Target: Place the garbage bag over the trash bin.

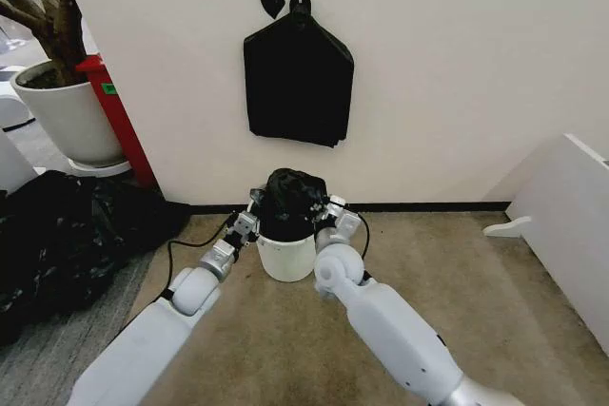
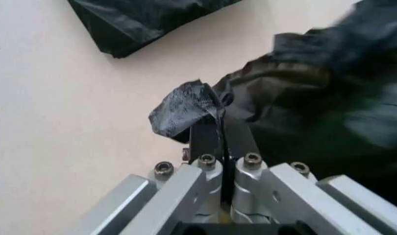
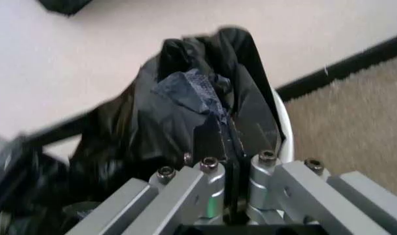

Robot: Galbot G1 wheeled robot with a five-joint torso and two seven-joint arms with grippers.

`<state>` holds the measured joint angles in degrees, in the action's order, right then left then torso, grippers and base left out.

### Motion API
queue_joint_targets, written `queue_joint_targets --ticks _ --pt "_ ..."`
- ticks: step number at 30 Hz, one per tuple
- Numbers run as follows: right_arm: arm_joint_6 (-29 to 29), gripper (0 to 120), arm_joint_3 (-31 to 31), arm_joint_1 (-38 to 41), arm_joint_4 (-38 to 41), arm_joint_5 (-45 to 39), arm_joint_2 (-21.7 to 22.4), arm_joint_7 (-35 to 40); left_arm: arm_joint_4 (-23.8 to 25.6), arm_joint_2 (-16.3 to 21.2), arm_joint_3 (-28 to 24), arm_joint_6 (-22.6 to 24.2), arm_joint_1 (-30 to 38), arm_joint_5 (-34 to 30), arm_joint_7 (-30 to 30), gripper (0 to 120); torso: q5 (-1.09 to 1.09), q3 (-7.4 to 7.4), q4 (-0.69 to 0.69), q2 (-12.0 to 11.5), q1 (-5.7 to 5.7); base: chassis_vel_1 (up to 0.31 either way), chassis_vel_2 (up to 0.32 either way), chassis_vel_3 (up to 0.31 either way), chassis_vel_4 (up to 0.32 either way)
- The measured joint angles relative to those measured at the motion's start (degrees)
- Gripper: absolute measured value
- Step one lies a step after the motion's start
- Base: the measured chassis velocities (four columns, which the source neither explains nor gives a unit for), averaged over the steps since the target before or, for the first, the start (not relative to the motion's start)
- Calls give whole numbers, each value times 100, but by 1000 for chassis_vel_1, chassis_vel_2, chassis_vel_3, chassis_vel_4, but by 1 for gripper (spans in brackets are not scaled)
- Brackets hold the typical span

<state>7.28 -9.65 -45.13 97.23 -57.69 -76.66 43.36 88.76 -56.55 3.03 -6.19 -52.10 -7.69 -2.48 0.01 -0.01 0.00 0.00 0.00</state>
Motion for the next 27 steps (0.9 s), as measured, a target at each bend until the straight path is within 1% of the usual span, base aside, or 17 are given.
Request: queue_joint_targets --ticks 3,5,8,11,13,16,21,27 --pt "99 0 -28 -296 399 -72 195 131 136 157 59 30 -114 -30 3 0 -2 0 0 0 0 0 0 0 0" --pt "103 0 -31 -371 463 -72 229 153 181 195 71 63 -149 -50 -8 0 0 0 0 0 0 0 0 0 0" --pt "100 0 -36 -654 636 -43 342 206 412 346 105 318 -265 -138 -117 0 -2 1 1 0 0 0 0 0 0" --pt "67 0 -37 -892 670 91 433 199 720 528 145 731 -419 -160 -239 0 -1 0 -1 0 0 0 0 0 0" --pt "51 0 -37 -932 648 135 437 184 785 565 155 825 -464 -159 -261 0 -1 0 -1 0 0 0 0 0 0" --pt "0 0 -48 -1031 478 303 381 88 931 656 203 1149 -661 -80 -343 0 -1 0 0 0 0 0 0 0 0" --pt "-106 0 -82 -1035 112 676 206 -144 817 613 256 1238 -832 106 -431 0 -1 1 1 0 0 0 0 0 0" --pt "-185 0 -104 -916 -640 1389 61 -543 401 344 238 1235 -909 500 -579 0 -2 1 0 0 0 0 0 0 0"
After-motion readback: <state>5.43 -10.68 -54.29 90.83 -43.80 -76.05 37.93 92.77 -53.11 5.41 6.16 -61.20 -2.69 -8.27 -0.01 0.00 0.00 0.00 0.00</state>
